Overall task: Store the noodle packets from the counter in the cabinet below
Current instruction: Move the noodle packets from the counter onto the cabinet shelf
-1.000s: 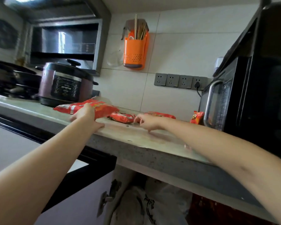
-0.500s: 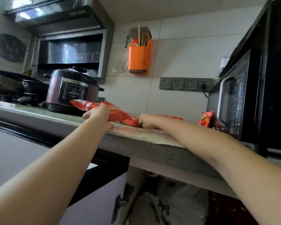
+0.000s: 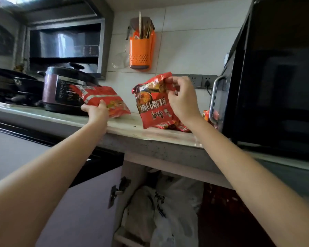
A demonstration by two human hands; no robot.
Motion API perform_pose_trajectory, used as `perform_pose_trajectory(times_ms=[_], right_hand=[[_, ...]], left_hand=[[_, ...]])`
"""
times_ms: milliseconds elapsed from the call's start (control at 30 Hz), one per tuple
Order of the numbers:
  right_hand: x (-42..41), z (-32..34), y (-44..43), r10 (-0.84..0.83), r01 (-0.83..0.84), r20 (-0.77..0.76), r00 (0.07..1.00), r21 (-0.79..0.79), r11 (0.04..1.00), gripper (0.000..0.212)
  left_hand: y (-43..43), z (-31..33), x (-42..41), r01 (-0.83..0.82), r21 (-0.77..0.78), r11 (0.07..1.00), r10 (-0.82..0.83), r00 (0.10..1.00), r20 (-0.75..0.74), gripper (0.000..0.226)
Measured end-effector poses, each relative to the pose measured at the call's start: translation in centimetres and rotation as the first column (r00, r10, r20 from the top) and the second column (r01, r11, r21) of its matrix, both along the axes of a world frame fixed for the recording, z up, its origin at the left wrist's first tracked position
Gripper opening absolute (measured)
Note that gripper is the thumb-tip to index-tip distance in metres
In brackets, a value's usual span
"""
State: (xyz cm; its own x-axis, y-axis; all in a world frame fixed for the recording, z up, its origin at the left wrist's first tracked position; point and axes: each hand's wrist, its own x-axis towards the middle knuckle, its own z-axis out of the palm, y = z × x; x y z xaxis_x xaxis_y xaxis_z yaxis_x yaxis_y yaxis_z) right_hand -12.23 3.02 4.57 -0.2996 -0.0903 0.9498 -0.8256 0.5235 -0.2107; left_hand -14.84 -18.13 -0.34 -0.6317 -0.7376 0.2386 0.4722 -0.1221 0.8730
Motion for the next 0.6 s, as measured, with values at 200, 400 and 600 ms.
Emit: perform_pose_trajectory(times_ms=[200,400,600], right_hand=[[7.3,-3.5,2.5,0.563,-0.451,0.227,0.795,-0.400,0.798,0.020],[10.6,-10.8,3.5,0.522,-0.380,0.352,0.777,-0.397,0.835,0.027],[11.3,-18.6,5.8,0.485,-0.219,0.496,0.720,-0.501,0.838,0.030]], left_hand=[[4.2,-1.0,7.8,0.327,0.049,0.944,-0.320,0.941,-0.113,0.055],[8.0,-9.4,13.7,0.464,-0.182,0.867,-0.487,0.866,-0.113,0.070],[10.2,-16.0,15.1,0.535,-0.149,0.832,-0.543,0.839,-0.018,0.037]])
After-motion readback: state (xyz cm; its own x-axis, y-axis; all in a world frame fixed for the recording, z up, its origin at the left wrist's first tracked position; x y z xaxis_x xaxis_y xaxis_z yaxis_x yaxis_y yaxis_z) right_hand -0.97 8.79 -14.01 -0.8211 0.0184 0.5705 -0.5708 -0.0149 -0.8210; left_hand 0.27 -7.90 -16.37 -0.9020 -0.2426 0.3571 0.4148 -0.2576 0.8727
